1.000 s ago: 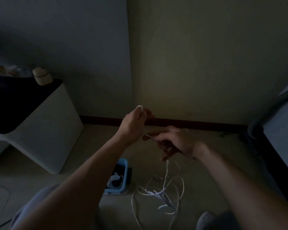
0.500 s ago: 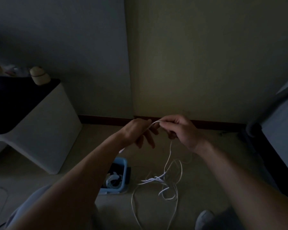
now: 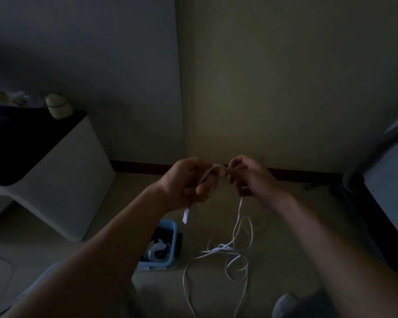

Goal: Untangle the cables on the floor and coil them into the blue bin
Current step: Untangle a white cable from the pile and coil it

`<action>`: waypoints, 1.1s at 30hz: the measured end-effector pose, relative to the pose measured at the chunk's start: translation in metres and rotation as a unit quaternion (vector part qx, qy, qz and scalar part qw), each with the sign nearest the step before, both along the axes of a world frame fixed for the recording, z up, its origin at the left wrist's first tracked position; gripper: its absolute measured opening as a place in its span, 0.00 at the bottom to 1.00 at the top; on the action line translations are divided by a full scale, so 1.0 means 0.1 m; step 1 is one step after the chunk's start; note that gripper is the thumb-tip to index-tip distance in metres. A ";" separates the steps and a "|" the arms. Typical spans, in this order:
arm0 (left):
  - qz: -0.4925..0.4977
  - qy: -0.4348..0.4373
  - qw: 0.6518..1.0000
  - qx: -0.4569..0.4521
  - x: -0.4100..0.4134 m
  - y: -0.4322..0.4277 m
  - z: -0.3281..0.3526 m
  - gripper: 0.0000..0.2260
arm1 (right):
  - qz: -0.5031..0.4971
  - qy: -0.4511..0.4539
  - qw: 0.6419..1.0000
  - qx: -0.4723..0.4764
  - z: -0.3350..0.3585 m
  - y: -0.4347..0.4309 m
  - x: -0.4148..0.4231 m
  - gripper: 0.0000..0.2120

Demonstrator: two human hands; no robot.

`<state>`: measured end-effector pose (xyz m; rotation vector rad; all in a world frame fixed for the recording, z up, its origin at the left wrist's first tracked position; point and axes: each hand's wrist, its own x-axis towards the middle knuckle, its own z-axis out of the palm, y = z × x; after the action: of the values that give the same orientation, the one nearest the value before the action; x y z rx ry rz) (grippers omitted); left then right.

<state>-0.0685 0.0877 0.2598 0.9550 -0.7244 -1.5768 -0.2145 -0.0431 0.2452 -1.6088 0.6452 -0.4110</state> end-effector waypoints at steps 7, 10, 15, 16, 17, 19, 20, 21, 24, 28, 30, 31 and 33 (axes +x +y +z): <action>0.096 0.119 0.988 -0.018 -0.04 0.01 0.06 0.09 | 0.018 -0.011 0.994 0.109 -0.09 0.07 0.03 0.08; 0.182 0.164 0.969 -0.010 -0.06 0.01 0.11 0.11 | 0.052 -0.003 0.995 0.089 -0.12 0.14 0.06 0.08; 0.299 0.215 0.929 -0.042 0.05 -0.02 0.16 0.11 | 0.127 0.048 0.991 0.016 -0.15 0.16 0.05 0.16; 0.308 0.221 0.924 -0.052 0.09 -0.01 0.16 0.12 | 0.137 0.062 0.988 0.027 -0.16 0.16 0.04 0.16; 0.313 0.224 0.921 -0.060 0.12 0.01 0.15 0.12 | 0.148 0.075 0.986 0.034 -0.17 0.16 0.03 0.16; 0.313 0.215 0.923 -0.068 0.16 0.03 0.15 0.15 | 0.164 0.099 0.981 0.012 -0.19 0.16 0.02 0.15; 0.311 0.206 0.925 -0.070 0.16 0.04 0.14 0.17 | 0.168 0.109 0.980 -0.018 -0.20 0.18 0.02 0.16; 0.310 0.198 0.927 -0.070 0.16 0.04 0.13 0.20 | 0.169 0.116 0.977 -0.063 -0.21 0.18 0.02 0.18; 0.308 0.179 0.932 -0.067 0.16 0.01 0.10 0.27 | 0.182 0.133 0.953 -0.201 -0.17 0.23 0.05 0.19; 0.296 0.125 0.946 -0.033 0.14 -0.06 0.04 0.30 | 0.196 0.162 0.934 -0.251 -0.04 0.35 0.05 0.18; 0.282 0.093 0.955 -0.010 0.13 -0.09 0.00 0.31 | 0.193 0.170 0.931 -0.259 0.00 0.37 0.06 0.14; 0.272 0.076 0.959 0.004 0.12 -0.10 -0.02 0.31 | 0.192 0.170 0.929 -0.265 0.01 0.37 0.06 0.13; 0.246 0.036 0.968 0.034 0.09 -0.13 -0.04 0.34 | 0.188 0.165 0.929 -0.271 0.01 0.35 0.05 0.12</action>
<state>-0.0593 0.0749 0.2555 1.0278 -0.3461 -1.1949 -0.2096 -0.0085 0.2464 -2.3113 0.4714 -0.0213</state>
